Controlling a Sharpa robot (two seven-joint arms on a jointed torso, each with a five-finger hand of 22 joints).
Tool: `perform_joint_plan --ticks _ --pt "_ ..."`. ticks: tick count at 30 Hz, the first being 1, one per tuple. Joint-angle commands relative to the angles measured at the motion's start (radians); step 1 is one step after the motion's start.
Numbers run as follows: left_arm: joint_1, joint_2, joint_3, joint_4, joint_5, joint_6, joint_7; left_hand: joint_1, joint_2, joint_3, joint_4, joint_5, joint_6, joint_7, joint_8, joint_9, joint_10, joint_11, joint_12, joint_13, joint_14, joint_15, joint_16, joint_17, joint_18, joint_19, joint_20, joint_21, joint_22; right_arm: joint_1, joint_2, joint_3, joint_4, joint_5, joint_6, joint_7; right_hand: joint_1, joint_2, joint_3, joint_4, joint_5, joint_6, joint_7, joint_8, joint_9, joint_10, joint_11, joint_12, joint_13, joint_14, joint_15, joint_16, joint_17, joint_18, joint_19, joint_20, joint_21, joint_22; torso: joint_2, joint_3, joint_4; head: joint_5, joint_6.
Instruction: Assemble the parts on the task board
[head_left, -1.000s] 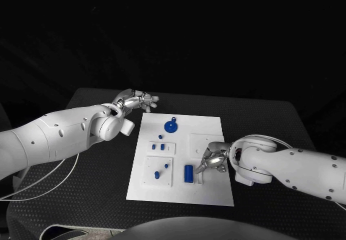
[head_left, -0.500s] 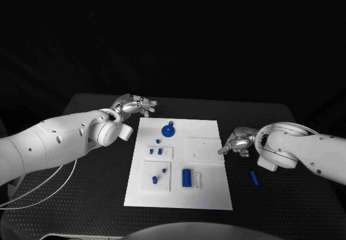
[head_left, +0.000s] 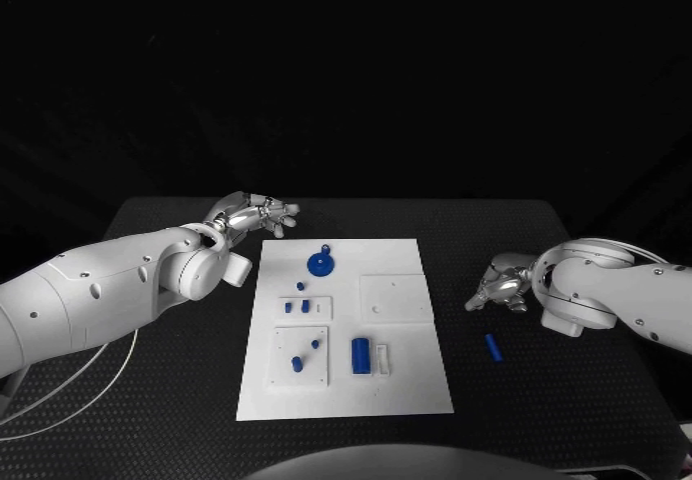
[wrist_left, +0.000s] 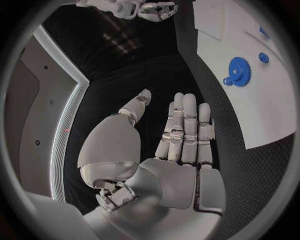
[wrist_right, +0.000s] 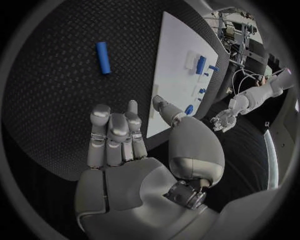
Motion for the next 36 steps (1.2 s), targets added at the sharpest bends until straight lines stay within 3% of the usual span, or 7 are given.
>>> perform_joint_plan --ticks 1,9,14,18,21,25,36 --pt "0.002 0.002 0.001 0.001 0.005 0.006 0.010 -0.005 0.004 -0.003 0.004 0.001 -0.006 -0.002 -0.003 -0.002 -0.005 -0.001 -0.003 -0.001 -0.002 0.002 -0.006 0.002 -0.013 -0.006 -0.054 -0.006 -0.001 -0.001 -0.014 -0.011 0.004 -0.083 0.093 -0.050 0.003 -0.005 0.005 0.001 -0.004 -0.004 0.007 0.003 0.002 0.003 0.000 -0.004 -0.003 0.002 0.004 -0.007 0.001 0.037 0.006 0.001 -0.002 0.007 -0.002 0.0031 -0.0061 -0.013 -0.004" --pt "0.002 0.007 0.001 0.000 0.005 0.008 0.011 -0.006 0.004 -0.003 0.005 0.001 -0.006 -0.002 -0.003 -0.002 -0.005 -0.001 -0.003 -0.001 -0.002 0.002 -0.006 0.002 -0.013 -0.006 -0.054 -0.006 -0.001 -0.013 -0.030 -0.022 0.026 -0.098 0.114 -0.061 -0.006 -0.018 0.012 0.018 -0.007 -0.005 0.008 0.002 0.004 -0.003 0.001 -0.011 -0.006 0.001 0.005 -0.008 0.002 0.037 0.002 0.004 -0.002 0.009 -0.003 0.0069 -0.0175 -0.035 -0.001" --pt "0.001 0.009 0.001 0.000 0.006 0.009 0.012 -0.007 0.005 -0.004 0.005 0.001 -0.006 -0.002 -0.003 -0.002 -0.005 -0.001 -0.003 -0.001 -0.003 0.002 -0.006 0.002 -0.013 -0.006 -0.054 -0.006 -0.001 -0.025 -0.032 -0.027 0.024 -0.119 0.114 -0.063 -0.013 -0.027 0.020 0.035 -0.008 -0.008 0.009 0.001 0.005 -0.003 0.001 -0.011 -0.005 0.000 0.006 -0.007 0.003 0.037 0.001 0.005 -0.001 0.010 -0.004 0.0078 -0.0242 -0.072 -0.004" --pt "0.001 0.009 0.000 -0.002 0.006 0.008 0.013 -0.007 0.005 -0.004 0.005 0.001 -0.006 -0.002 -0.003 -0.002 -0.005 -0.001 -0.003 -0.001 -0.003 0.002 -0.006 0.002 -0.013 -0.006 -0.054 -0.006 -0.001 -0.040 -0.029 -0.029 0.018 -0.140 0.107 -0.064 -0.015 -0.028 0.022 0.038 -0.009 -0.009 0.009 0.000 0.005 -0.003 0.002 -0.011 -0.005 0.000 0.006 -0.007 0.004 0.037 0.001 0.005 -0.001 0.010 -0.004 0.0077 -0.0244 -0.107 -0.001" --pt "0.001 0.008 0.000 -0.003 0.006 0.011 0.012 -0.007 0.005 -0.004 0.005 0.001 -0.006 -0.002 -0.003 -0.002 -0.005 -0.001 -0.003 -0.001 -0.003 0.002 -0.006 0.002 -0.013 -0.006 -0.054 -0.006 -0.001 -0.046 -0.028 -0.030 0.021 -0.147 0.106 -0.064 -0.023 -0.033 0.021 0.046 -0.009 -0.010 0.009 -0.001 0.006 -0.005 0.002 -0.012 -0.006 0.000 0.007 -0.007 0.004 0.037 0.001 0.006 0.000 0.010 -0.004 0.0076 -0.0256 -0.123 0.008" --pt "0.001 0.007 0.000 -0.004 0.006 0.010 0.012 -0.007 0.005 -0.004 0.006 0.001 -0.006 -0.002 -0.003 -0.002 -0.005 -0.001 -0.003 -0.001 -0.003 0.002 -0.006 0.002 -0.013 -0.006 -0.054 -0.006 -0.001 -0.056 -0.019 -0.031 0.020 -0.157 0.108 -0.063 -0.027 -0.036 0.022 0.054 -0.009 -0.011 0.009 -0.001 0.007 -0.004 0.002 -0.011 -0.005 0.000 0.007 -0.007 0.005 0.037 0.000 0.006 0.000 0.011 -0.003 0.0087 -0.0246 -0.133 0.017" --pt "0.001 0.004 0.000 -0.002 0.006 0.013 0.012 -0.008 0.006 -0.004 0.006 0.000 -0.007 -0.002 -0.003 -0.002 -0.005 0.000 -0.003 -0.001 -0.003 0.002 -0.007 0.002 -0.013 -0.006 -0.054 -0.007 -0.001 -0.091 -0.001 -0.031 0.013 -0.184 0.105 -0.059 -0.035 -0.037 0.026 0.068 -0.009 -0.012 0.010 -0.002 0.008 -0.007 0.003 -0.015 -0.007 -0.001 0.007 -0.007 0.005 0.037 -0.001 0.005 0.001 0.011 -0.004 0.0058 -0.0241 -0.153 0.001"
